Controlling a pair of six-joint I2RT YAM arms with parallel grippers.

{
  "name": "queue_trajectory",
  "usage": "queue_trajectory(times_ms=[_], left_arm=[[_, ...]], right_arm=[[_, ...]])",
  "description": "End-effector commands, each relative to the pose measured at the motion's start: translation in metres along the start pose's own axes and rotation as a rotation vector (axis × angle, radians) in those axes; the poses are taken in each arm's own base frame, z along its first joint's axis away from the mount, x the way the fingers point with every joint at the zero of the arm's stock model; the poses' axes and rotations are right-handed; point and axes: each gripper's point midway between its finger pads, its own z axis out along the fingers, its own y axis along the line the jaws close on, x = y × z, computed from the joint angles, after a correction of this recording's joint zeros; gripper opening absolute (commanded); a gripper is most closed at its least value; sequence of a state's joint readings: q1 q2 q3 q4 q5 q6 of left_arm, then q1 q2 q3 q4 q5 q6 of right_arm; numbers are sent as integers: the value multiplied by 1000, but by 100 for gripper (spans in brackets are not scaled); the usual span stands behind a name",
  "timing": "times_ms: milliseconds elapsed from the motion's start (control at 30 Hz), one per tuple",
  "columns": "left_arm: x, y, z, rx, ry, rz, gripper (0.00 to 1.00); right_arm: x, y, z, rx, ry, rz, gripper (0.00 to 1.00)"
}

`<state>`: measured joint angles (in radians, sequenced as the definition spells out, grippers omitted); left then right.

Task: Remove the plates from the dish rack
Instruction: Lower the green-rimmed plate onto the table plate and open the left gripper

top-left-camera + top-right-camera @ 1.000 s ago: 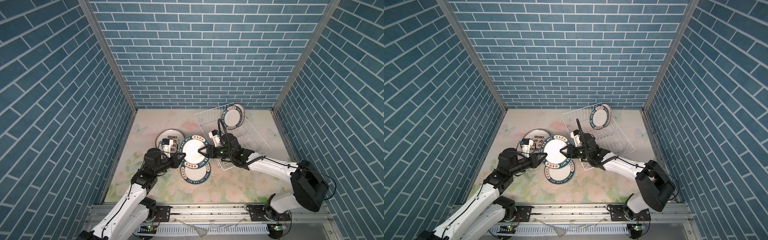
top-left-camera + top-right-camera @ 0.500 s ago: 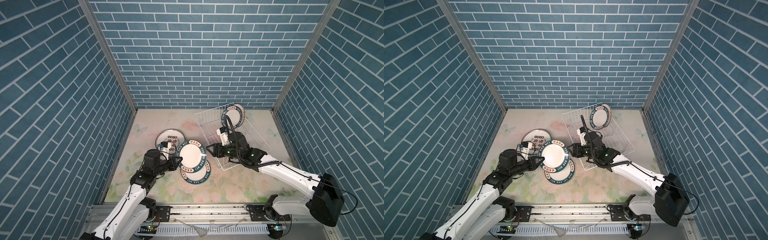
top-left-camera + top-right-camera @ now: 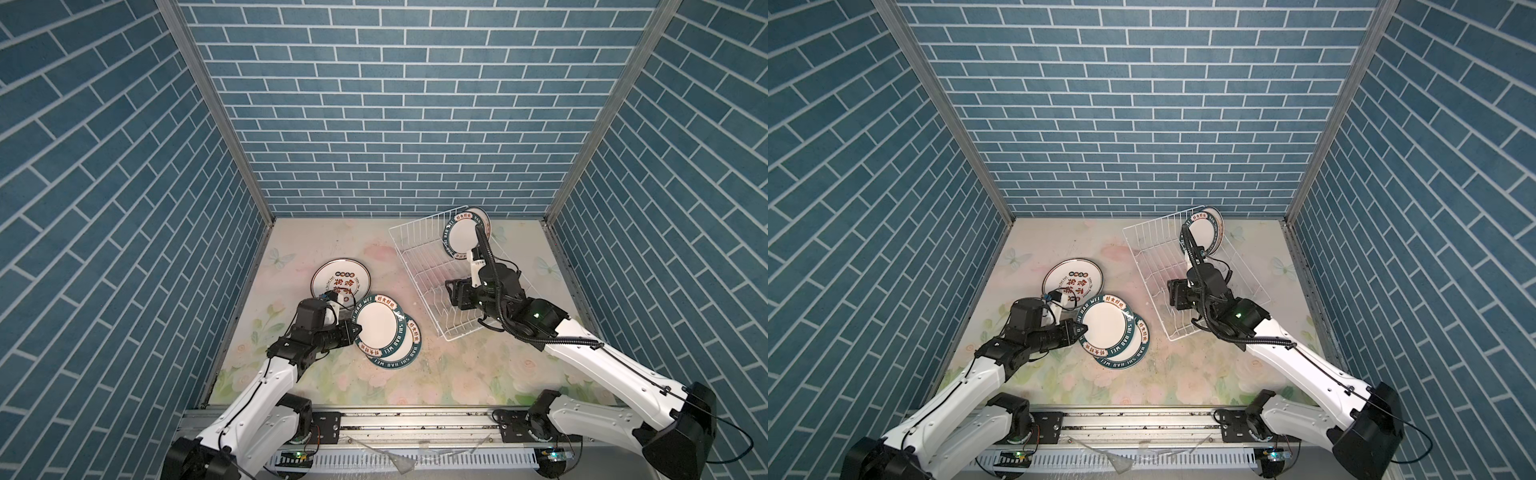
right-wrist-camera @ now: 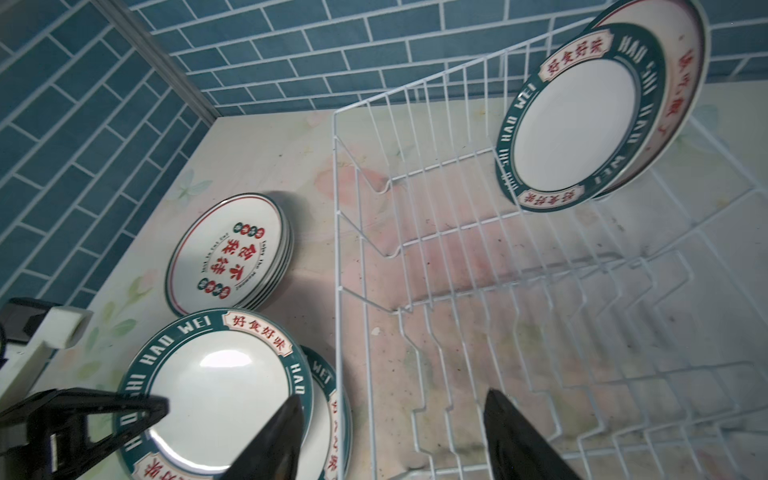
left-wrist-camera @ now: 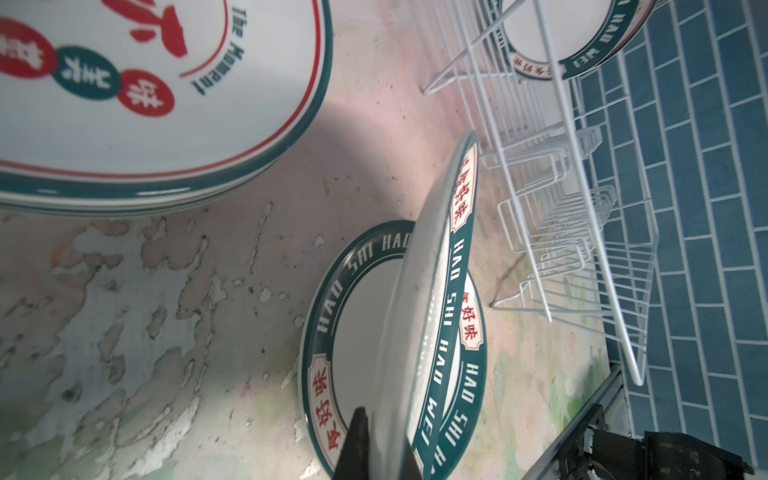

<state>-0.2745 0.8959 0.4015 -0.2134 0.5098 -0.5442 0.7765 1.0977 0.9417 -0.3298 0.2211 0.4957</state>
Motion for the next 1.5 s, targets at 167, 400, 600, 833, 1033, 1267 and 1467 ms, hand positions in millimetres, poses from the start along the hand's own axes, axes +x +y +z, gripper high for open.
queue_trajectory(times_ms=[167, 400, 600, 833, 1033, 1267, 1467], left_arm=[[-4, -6, 10, 41, 34, -3, 0], [3, -3, 19, 50, 85, -37, 0], [10, 2, 25, 46, 121, -57, 2], [16, 11, 26, -3, 142, -49, 17], [19, 11, 29, -11, 163, -47, 18], [23, 9, 30, -24, 177, -29, 23], [26, 5, 29, -51, 188, 11, 35]], right_arm=[[-8, -34, -4, 136, -16, -23, 79], [-4, -37, 3, 116, 14, 8, 99], [2, -43, 11, 126, 47, 19, 99], [4, -49, 15, 141, 57, 23, 99], [6, -48, 19, 135, 70, 22, 99], [10, -48, 24, 130, 87, 17, 99], [13, -47, 30, 128, 107, 18, 99]])
